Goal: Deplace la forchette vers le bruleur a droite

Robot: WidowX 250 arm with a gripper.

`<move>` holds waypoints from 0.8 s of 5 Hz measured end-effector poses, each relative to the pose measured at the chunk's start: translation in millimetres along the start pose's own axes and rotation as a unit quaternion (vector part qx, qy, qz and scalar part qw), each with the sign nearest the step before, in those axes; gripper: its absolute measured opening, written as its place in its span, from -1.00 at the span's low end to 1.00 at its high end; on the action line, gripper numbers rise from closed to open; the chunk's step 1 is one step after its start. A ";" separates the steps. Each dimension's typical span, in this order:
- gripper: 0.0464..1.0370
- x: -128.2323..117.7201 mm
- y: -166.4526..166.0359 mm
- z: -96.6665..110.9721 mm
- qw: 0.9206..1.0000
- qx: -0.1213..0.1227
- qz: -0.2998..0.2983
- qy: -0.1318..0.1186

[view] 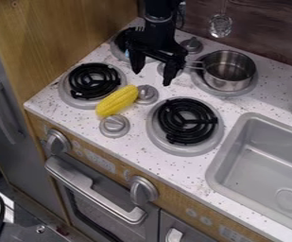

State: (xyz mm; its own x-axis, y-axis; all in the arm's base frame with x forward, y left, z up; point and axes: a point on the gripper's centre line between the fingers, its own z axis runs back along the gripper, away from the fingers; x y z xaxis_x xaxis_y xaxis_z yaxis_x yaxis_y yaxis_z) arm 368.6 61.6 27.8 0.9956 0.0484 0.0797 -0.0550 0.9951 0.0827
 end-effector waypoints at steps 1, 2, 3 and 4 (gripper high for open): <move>0.92 -7.6 -2.5 -16.1 1.000 -0.004 0.000 0.024; 0.92 4.4 5.1 -27.5 1.000 -0.007 -0.008 0.015; 0.92 20.2 27.0 -36.8 1.000 -0.005 0.002 -0.001; 0.92 40.1 50.1 -44.2 0.997 -0.014 0.008 -0.070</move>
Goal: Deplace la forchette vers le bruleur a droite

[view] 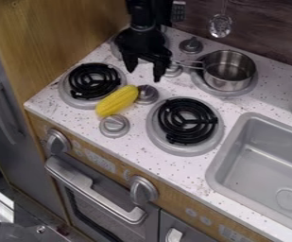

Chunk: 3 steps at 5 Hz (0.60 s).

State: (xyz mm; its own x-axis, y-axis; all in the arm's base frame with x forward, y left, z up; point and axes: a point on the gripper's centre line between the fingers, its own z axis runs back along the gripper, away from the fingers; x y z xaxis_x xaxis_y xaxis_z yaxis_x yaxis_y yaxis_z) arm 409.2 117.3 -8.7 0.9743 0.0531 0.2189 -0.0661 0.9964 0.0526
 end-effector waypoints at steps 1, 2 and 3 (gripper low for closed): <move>0.92 16.2 28.4 -7.1 0.999 0.014 0.021 -0.035; 0.92 30.9 51.0 -5.9 0.998 0.022 0.040 -0.050; 0.92 41.3 58.4 -16.5 0.997 0.016 0.046 -0.053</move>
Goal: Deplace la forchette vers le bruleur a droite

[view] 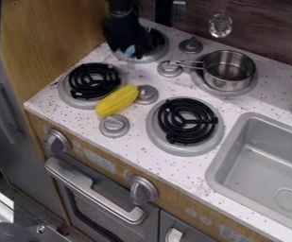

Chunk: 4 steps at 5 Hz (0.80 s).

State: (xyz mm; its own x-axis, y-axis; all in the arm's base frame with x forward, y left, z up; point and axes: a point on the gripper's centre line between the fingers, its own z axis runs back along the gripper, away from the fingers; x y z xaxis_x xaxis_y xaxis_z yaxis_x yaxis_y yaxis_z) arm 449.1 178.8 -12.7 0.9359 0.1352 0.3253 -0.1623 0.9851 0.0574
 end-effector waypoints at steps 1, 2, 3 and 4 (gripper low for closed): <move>0.92 5.0 0.6 -13.8 1.000 -0.004 0.004 0.005; 0.92 5.8 0.8 -22.6 1.000 -0.005 0.007 0.007; 0.85 6.5 0.9 -27.2 1.000 -0.005 0.009 0.007; 0.25 5.6 0.8 -30.5 1.000 -0.005 0.012 0.006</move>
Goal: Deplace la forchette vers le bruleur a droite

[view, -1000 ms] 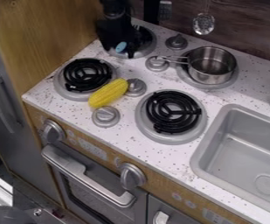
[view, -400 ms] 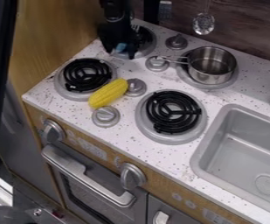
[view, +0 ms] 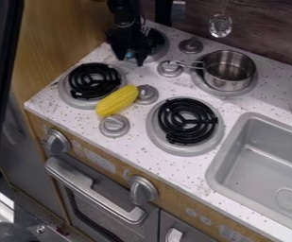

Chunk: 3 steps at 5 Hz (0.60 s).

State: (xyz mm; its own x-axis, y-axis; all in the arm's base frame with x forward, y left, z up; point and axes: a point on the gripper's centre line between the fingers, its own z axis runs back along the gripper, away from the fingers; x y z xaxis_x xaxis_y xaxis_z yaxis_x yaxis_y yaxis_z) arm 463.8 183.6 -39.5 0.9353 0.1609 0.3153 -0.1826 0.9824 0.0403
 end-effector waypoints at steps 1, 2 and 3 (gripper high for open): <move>-0.31 0.5 2.3 0.0 1.000 0.007 -0.005 -0.001; -0.59 0.2 0.5 -1.6 1.000 0.003 0.002 -0.006; -0.60 -17.3 -7.8 -0.8 1.000 -0.011 0.000 0.001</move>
State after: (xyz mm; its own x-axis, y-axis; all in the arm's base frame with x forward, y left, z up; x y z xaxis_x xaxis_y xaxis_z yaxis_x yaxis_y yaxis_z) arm 449.3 173.2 -46.0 0.9359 0.1609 0.3132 -0.1755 0.9843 0.0187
